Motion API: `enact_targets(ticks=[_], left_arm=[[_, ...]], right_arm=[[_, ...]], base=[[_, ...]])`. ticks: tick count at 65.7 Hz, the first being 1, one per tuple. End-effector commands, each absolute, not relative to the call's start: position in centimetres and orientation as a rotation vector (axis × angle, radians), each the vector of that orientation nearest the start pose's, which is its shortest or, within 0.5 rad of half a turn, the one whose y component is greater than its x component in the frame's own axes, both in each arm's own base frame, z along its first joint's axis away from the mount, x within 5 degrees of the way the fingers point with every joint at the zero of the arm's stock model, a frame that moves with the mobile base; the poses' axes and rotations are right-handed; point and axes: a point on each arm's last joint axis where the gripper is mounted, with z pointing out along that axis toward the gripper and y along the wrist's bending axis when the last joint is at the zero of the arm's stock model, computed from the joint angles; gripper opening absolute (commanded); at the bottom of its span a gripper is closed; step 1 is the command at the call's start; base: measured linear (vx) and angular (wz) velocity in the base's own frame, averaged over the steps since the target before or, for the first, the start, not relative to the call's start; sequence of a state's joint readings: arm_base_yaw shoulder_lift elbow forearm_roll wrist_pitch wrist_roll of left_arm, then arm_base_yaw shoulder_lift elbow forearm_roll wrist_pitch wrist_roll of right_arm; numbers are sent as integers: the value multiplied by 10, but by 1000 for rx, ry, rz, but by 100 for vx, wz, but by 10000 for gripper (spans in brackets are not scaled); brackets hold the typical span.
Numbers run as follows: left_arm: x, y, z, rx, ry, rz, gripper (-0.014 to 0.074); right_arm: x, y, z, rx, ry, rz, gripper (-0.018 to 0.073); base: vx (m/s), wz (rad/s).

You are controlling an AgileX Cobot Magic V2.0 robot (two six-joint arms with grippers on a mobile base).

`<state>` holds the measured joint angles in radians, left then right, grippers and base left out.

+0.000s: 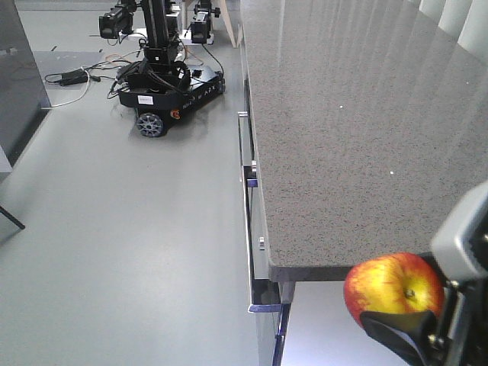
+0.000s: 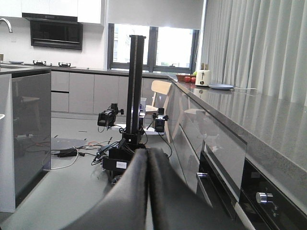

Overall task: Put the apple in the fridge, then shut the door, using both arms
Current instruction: 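Hold the apple in the right gripper while turning toward the fridge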

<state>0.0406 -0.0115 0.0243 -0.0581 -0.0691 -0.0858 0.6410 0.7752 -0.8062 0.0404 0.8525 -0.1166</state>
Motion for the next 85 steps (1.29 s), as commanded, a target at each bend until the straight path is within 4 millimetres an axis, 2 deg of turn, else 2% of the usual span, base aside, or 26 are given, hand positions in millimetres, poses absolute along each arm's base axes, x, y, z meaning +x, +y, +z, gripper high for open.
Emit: enact_targets(ticks=[1,10,85], left_arm=[[55,3,209,-138,1362,-89,-6],[55,3,209,-138,1362,-89,-6],[55,3,209,-138,1362,-89,-6]], right_arm=[[105,82,353,-805,2044,343,183],[100,78,355,-797,2020,348,183],[99,78,355,-796,2029,358,183]], base=[[0,0],[0,0],[0,0]])
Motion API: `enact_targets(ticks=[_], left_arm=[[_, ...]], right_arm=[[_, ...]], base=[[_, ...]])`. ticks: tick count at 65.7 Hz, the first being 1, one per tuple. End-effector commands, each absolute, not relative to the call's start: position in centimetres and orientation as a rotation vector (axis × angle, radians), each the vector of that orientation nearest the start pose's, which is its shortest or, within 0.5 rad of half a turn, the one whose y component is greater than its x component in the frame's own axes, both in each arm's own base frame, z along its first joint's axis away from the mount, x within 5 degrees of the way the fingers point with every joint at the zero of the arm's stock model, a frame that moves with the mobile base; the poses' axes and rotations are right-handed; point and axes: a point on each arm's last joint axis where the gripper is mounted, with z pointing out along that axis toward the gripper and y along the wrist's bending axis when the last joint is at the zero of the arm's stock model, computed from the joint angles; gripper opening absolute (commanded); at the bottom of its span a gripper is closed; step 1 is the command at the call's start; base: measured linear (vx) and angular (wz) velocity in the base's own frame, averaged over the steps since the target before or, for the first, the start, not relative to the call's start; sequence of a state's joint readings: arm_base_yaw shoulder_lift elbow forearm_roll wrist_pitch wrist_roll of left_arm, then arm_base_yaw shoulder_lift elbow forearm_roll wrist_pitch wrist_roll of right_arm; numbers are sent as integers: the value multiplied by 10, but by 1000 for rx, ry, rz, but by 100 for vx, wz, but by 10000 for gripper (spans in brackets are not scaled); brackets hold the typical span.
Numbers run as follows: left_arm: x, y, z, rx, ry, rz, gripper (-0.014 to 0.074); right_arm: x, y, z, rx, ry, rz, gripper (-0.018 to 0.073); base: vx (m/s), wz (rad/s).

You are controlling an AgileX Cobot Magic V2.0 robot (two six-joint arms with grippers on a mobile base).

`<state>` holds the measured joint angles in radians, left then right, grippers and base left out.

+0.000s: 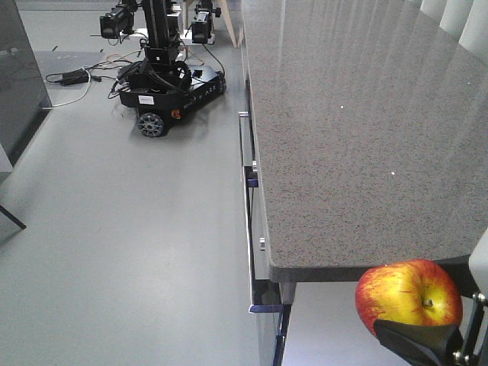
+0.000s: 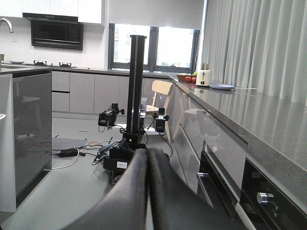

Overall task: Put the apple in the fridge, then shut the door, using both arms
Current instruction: 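Hold the apple in the right gripper while turning toward the fridge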

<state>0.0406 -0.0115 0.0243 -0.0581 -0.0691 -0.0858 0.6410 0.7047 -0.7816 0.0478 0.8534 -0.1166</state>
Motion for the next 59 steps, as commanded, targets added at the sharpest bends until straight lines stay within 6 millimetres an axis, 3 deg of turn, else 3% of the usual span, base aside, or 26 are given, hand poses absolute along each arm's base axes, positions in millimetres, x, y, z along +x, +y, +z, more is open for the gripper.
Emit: enact_targets(ticks=[1,31,59], left_arm=[[55,3,209,-138,1362,-89,-6],[55,3,209,-138,1362,-89,-6],[55,3,209,-138,1362,-89,-6]], right_arm=[[99,78,355,-796,2029,358,183],[99,78,355,-796,2029,361,183],[99,78,355,-796,2029,361,183]], base=[[0,1],[0,7],[-3,47]])
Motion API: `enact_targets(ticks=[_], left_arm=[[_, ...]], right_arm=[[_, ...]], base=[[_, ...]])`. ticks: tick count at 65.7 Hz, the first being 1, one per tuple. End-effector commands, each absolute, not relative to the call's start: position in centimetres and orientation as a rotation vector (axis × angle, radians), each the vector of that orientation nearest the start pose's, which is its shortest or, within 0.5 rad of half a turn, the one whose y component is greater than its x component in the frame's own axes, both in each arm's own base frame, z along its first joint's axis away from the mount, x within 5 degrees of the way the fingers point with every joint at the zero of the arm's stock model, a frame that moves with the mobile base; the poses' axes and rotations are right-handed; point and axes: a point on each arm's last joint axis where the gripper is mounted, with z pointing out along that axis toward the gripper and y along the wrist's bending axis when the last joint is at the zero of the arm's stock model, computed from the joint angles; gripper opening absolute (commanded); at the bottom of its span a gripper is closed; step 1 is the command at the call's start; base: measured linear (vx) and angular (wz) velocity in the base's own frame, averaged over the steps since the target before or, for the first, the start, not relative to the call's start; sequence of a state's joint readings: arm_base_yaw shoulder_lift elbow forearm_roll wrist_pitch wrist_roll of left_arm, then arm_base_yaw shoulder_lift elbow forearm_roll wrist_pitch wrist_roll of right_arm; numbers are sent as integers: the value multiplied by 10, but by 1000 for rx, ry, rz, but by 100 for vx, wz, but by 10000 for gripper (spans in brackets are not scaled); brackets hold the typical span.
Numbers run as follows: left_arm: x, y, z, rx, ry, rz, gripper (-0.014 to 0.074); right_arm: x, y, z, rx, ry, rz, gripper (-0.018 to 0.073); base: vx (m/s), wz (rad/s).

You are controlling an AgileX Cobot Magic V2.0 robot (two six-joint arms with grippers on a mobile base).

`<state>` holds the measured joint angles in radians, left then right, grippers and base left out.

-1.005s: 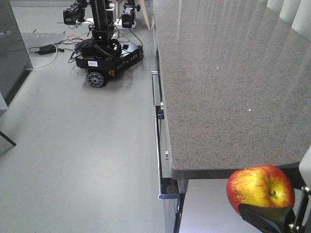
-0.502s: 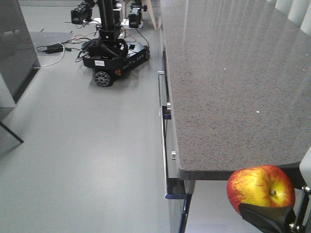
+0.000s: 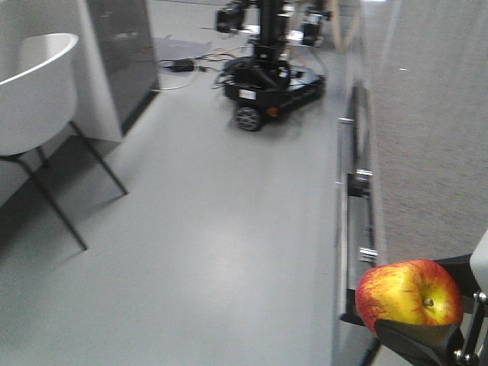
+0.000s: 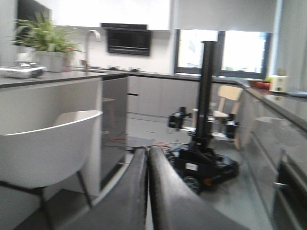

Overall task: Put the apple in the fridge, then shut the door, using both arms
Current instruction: 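Hold the apple in the right gripper while turning toward the fridge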

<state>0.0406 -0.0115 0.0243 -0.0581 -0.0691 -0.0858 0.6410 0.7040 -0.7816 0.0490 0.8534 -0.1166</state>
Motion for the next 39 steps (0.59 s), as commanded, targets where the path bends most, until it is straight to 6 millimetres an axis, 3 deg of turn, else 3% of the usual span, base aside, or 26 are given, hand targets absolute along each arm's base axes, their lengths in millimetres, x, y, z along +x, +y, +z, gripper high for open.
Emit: enact_targets(ticks=[1,39], left_arm=[[55,3,209,-138,1362,-89,-6],[55,3,209,-138,1362,-89,-6]], right_arm=[[99,78,355,-796,2029,361,183],[99,78,355,-796,2029,361,183]], base=[[-4,65],[-5,70]])
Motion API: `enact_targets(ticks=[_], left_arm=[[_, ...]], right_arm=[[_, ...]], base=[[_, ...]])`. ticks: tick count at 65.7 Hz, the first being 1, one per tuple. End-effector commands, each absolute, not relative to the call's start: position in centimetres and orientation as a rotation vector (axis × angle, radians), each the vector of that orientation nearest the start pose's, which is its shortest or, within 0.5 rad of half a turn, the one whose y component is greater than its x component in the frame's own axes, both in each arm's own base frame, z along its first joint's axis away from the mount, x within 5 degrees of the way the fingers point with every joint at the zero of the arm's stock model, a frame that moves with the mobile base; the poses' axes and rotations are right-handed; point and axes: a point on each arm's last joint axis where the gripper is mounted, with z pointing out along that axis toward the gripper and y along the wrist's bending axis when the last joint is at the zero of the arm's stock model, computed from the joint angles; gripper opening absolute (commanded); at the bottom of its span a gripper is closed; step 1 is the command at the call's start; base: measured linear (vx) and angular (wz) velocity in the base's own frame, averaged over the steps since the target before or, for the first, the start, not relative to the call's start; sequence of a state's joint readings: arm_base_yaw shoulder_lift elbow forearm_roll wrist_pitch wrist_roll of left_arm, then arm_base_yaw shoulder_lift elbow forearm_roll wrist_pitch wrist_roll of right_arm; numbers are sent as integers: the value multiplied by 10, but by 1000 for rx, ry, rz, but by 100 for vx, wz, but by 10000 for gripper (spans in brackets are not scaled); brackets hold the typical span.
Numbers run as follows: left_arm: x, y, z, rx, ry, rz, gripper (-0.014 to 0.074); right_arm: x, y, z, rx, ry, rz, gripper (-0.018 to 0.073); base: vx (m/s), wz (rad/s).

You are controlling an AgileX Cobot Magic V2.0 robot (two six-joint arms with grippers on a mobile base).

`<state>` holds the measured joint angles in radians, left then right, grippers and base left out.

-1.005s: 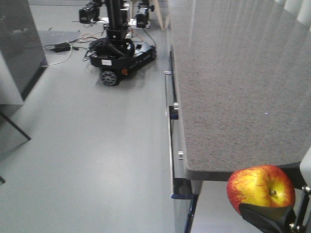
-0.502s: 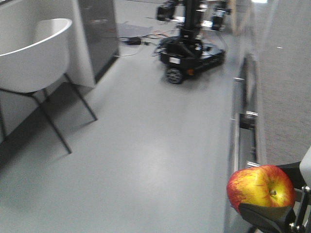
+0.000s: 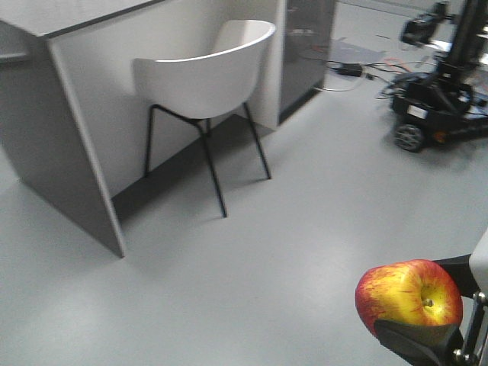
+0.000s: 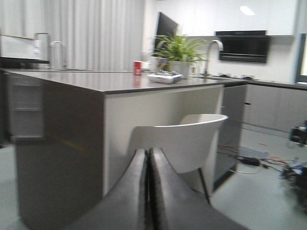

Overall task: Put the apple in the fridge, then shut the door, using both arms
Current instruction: 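Hold the apple in the right gripper while turning toward the fridge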

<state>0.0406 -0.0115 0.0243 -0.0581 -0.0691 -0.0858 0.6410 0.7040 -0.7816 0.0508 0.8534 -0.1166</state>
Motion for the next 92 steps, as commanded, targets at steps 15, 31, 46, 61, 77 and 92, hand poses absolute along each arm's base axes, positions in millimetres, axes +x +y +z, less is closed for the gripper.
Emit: enact_targets(ticks=[15,31,46,61,77,92], left_arm=[[55,3,209,-138,1362,-89,-6],[55,3,209,-138,1362,-89,-6],[55,3,209,-138,1362,-89,-6],[55,3,209,-138,1362,-89,-6],[55,3,209,-138,1362,-89,-6],[55,3,209,-138,1362,-89,-6]], right_arm=[[99,78,355,-796,2029,361,183],[99,78,355,-796,2029,361,183],[99,78,355,-796,2029,361,183],[99,78,355,-796,2029,361,183],[99,78,355,-796,2029,361,183],[99,78,355,-796,2029,361,183]], base=[[-4,60],[-2,53],[-1,49],[0,46],[1,48],[5,47]])
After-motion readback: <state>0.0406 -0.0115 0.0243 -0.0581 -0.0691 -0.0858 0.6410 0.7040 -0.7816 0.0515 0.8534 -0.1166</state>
